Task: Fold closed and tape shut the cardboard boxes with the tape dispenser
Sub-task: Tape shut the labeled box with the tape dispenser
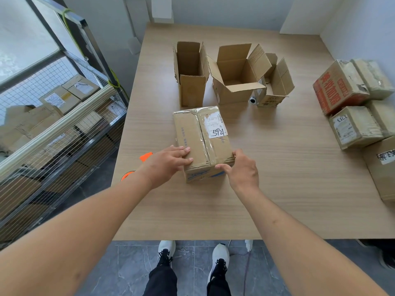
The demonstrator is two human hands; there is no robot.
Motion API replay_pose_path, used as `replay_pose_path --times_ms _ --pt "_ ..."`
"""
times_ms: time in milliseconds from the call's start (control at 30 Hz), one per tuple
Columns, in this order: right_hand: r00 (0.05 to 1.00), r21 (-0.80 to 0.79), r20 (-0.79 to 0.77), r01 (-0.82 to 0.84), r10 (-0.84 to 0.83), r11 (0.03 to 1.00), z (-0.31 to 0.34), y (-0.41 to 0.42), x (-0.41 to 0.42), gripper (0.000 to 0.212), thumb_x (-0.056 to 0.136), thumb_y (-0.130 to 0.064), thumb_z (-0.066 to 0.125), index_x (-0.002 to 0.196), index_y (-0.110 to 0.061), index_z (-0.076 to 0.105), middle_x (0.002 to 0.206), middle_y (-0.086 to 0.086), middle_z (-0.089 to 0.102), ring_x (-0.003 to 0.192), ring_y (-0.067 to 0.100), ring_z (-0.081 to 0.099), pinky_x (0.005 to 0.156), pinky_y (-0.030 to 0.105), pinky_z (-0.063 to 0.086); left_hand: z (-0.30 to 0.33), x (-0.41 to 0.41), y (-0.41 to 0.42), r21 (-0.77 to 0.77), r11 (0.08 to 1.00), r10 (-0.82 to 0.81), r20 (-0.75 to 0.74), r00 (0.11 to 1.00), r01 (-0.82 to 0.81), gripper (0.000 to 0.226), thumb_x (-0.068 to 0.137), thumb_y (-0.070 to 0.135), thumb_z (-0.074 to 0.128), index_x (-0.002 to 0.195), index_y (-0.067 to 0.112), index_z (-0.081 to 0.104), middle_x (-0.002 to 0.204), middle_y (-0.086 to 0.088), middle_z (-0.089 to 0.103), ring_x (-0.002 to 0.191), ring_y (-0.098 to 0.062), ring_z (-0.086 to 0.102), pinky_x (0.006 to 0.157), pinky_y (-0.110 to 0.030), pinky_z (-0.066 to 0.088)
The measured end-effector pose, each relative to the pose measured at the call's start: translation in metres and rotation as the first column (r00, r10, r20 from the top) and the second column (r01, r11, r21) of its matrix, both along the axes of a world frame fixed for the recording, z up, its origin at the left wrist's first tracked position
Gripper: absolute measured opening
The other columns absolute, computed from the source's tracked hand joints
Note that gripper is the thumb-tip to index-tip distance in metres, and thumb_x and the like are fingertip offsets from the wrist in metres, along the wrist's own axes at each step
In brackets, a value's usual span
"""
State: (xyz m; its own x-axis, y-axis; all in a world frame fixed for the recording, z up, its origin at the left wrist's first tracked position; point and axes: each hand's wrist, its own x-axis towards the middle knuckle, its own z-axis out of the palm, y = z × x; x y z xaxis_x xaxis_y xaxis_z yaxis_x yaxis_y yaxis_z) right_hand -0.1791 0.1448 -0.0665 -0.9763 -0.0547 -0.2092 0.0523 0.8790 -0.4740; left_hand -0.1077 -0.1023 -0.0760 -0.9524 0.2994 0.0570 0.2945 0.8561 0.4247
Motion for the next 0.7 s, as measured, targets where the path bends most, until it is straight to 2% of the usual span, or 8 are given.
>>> replay_pose_path --times_ms 67,200,300,400,467,600,700 --pt "1.000 -0.002 0.012 -0.007 0.007 1.000 0.001 -0.003 0.000 0.056 0.075 -0.048 0.087 0.107 -0.014 0.056 0.098 0.006 0.066 0.085 0.027 0.056 0.070 0.034 0.041 0.002 -0.002 0.002 -0.040 0.999 0.002 -0.074 0.997 -0.005 0.037 0.078 -0.002 0.085 0.113 0.008 0.079 0.129 -0.018 0.068 0.118 -0.038 0.066 0.106 -0.056 0.047" --pt "0.999 -0.002 0.047 -0.009 0.009 1.000 0.001 -0.002 -0.004 0.057 0.076 -0.045 0.087 0.105 -0.014 0.050 0.102 0.006 0.063 0.087 0.026 0.054 0.071 0.034 0.041 0.001 0.001 0.011 -0.007 0.997 0.078 -0.052 0.996 -0.078 0.048 0.066 0.004 0.087 0.113 0.012 0.079 0.130 -0.014 0.068 0.120 -0.035 0.066 0.103 -0.048 0.052" --pt "0.993 0.019 0.113 -0.035 0.033 0.999 0.003 -0.001 -0.010 0.062 0.074 -0.048 0.088 0.105 -0.015 0.046 0.106 0.007 0.061 0.095 0.028 0.057 0.074 0.035 0.043 -0.002 0.005 0.020 0.065 0.983 0.178 -0.060 0.982 -0.175 0.048 0.061 -0.002 0.087 0.106 0.011 0.081 0.127 -0.011 0.070 0.117 -0.034 0.067 0.093 -0.046 0.058" --pt "0.982 -0.016 0.186 -0.040 0.042 0.999 0.007 -0.003 -0.015 0.078 0.065 -0.063 0.087 0.110 -0.016 0.047 0.112 0.005 0.058 0.104 0.028 0.058 0.085 0.040 0.051 -0.003 0.004 0.023 0.076 0.982 0.181 -0.110 0.977 -0.173 0.046 0.060 -0.007 0.088 0.102 0.009 0.080 0.121 -0.010 0.073 0.109 -0.034 0.070 0.084 -0.044 0.062" --pt "0.977 0.000 0.202 -0.063 0.062 0.998 0.008 -0.008 -0.017 0.095 0.059 -0.078 0.080 0.124 -0.018 0.045 0.121 0.006 0.054 0.114 0.029 0.055 0.095 0.043 0.051 -0.002 0.000 0.017 0.047 0.988 0.154 -0.147 0.977 -0.149 0.049 0.064 -0.012 0.084 0.109 0.006 0.077 0.123 -0.013 0.072 0.106 -0.034 0.071 0.081 -0.043 0.062" --pt "0.985 0.147 0.098 -0.155 0.142 0.977 0.003 -0.032 -0.016 0.133 0.053 -0.097 0.060 0.156 -0.025 0.016 0.150 0.014 0.031 0.140 0.035 0.034 0.115 0.047 0.037 -0.003 -0.006 0.005 -0.048 0.975 0.207 -0.136 0.969 -0.215 0.062 0.077 -0.012 0.069 0.136 0.006 0.062 0.146 -0.017 0.053 0.127 -0.036 0.057 0.096 -0.043 0.056" --pt "0.986 0.235 0.077 -0.164 0.149 0.958 -0.002 -0.059 -0.014 0.142 0.048 -0.106 0.045 0.159 -0.030 0.000 0.165 0.021 0.004 0.153 0.041 0.006 0.124 0.055 0.016 -0.008 -0.012 -0.005 -0.075 0.951 0.297 -0.059 0.953 -0.301 0.068 0.082 -0.006 0.064 0.147 0.007 0.050 0.157 -0.014 0.041 0.140 -0.036 0.044 0.112 -0.045 0.044"
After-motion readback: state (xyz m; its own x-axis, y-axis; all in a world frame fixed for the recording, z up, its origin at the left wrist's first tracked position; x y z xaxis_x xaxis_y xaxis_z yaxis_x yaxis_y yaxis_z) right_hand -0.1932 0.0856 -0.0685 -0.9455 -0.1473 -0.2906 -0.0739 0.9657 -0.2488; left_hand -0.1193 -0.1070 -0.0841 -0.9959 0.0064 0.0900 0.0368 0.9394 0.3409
